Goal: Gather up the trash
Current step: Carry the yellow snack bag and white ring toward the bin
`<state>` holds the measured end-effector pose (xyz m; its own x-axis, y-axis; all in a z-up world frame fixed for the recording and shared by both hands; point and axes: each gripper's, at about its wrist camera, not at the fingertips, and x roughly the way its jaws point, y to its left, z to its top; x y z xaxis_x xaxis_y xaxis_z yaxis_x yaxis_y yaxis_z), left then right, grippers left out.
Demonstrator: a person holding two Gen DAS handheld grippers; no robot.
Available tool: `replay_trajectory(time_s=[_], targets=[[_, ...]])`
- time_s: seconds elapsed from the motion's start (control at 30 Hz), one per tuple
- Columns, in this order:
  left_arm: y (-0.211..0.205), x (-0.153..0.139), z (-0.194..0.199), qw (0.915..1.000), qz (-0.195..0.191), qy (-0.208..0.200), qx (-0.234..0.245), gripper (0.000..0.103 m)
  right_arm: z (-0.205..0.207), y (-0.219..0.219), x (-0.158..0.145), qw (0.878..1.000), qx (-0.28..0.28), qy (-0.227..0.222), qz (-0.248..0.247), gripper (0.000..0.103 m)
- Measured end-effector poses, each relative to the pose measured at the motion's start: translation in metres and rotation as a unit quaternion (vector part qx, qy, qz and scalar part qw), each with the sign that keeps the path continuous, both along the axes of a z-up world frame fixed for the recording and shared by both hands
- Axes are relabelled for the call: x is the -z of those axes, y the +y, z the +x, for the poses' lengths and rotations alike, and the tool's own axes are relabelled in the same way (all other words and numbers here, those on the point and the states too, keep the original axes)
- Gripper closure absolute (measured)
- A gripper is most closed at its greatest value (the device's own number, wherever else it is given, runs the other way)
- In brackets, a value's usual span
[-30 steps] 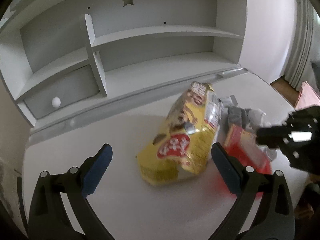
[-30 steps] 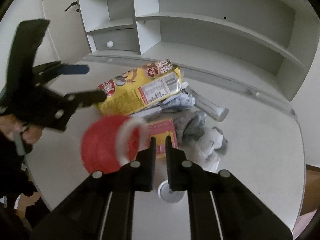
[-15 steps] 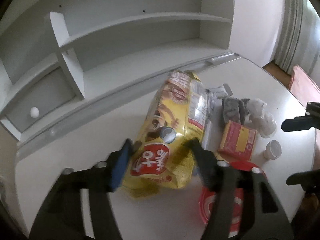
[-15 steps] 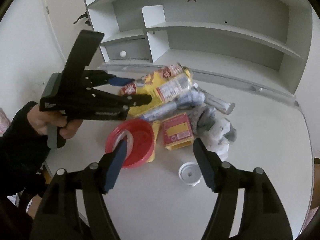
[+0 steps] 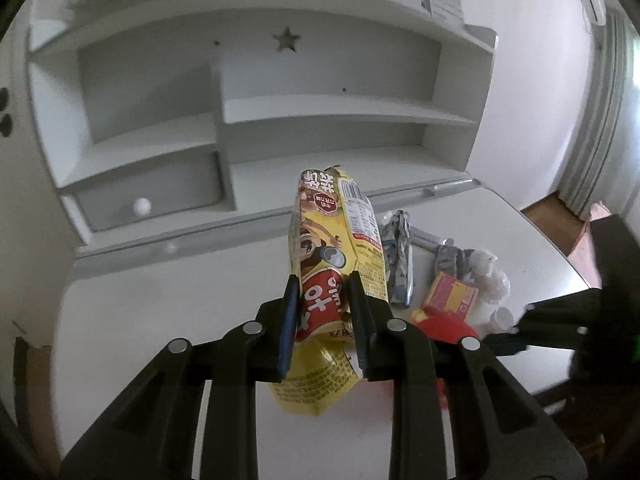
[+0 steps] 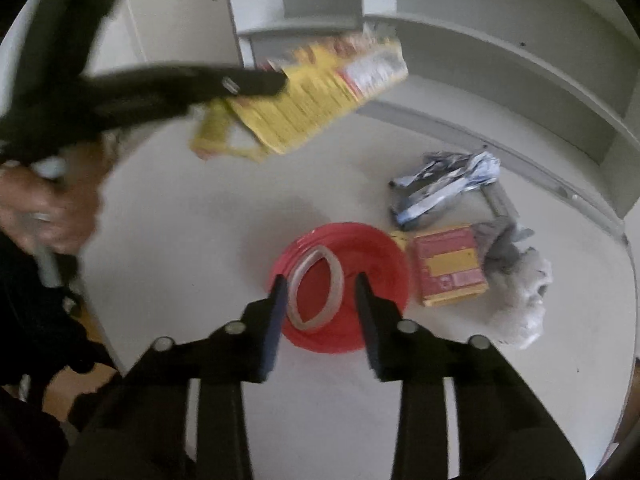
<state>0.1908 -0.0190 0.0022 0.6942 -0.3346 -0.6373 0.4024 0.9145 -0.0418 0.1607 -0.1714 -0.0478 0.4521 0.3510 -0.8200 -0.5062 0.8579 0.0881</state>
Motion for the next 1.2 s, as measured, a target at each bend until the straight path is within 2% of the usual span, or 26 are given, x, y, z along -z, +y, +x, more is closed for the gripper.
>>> replay_trajectory(time_s=[0.03,0.1,0.17,0.23,0.3,0.4,0.5,0.6,0.7,0.77,0.9,1.03,1.07,1.13,1.2], targets=[[0.003,-0.002,-0.005,1.0,0.001,-0.004,-0.003,0.079,0.001,0.006,0.003,1.0,-0.002,0.002,-0.017,0.078],[0.007,-0.004,-0.013,1.0,0.003,-0.008,-0.002,0.079,0.002,0.014,0.008,0.999,-0.002,0.001,-0.04,0.081],[0.008,-0.004,-0.018,0.9999,0.005,-0.009,-0.003,0.079,0.001,0.02,0.012,0.998,-0.002,-0.006,-0.064,0.091],[0.011,-0.007,-0.023,0.9999,0.007,-0.011,-0.003,0.079,0.001,0.023,0.013,0.997,0.002,-0.012,-0.077,0.095],[0.011,-0.008,-0.026,0.9998,0.011,-0.015,-0.004,0.079,-0.002,0.024,0.01,0.997,0.008,-0.022,-0.077,0.096],[0.009,-0.015,-0.03,0.9997,0.007,-0.021,-0.003,0.079,-0.01,0.013,-0.011,0.997,0.028,-0.047,-0.05,0.096],[0.0,-0.023,-0.034,0.9996,0.005,-0.029,0.006,0.079,-0.018,-0.011,-0.036,0.996,0.055,-0.07,-0.022,0.096],[-0.026,-0.03,-0.042,0.9988,0.003,-0.033,0.037,0.079,-0.031,-0.047,-0.054,0.991,0.097,-0.089,0.0,0.096],[-0.07,-0.03,-0.052,0.9954,0.003,-0.033,0.09,0.079,-0.053,-0.101,-0.059,0.982,0.161,-0.095,0.016,0.096],[-0.109,-0.029,-0.061,0.9905,-0.002,-0.029,0.134,0.079,-0.072,-0.144,-0.056,0.972,0.215,-0.092,0.024,0.096],[-0.192,-0.02,-0.086,0.973,-0.013,-0.015,0.23,0.079,-0.123,-0.236,-0.04,0.939,0.334,-0.082,0.03,0.096],[-0.277,-0.007,-0.119,0.9457,-0.021,0.004,0.324,0.079,-0.201,-0.323,-0.02,0.884,0.462,-0.069,0.031,0.096],[-0.304,-0.002,-0.132,0.9347,-0.023,0.012,0.354,0.079,-0.221,-0.338,-0.016,0.87,0.488,-0.066,0.031,0.096],[-0.339,0.008,-0.152,0.9196,-0.023,0.022,0.392,0.079,-0.266,-0.372,-0.001,0.836,0.545,-0.055,0.029,0.096],[-0.382,0.024,-0.177,0.8977,-0.018,0.044,0.438,0.079,-0.305,-0.399,0.015,0.805,0.591,-0.039,0.032,0.096]])
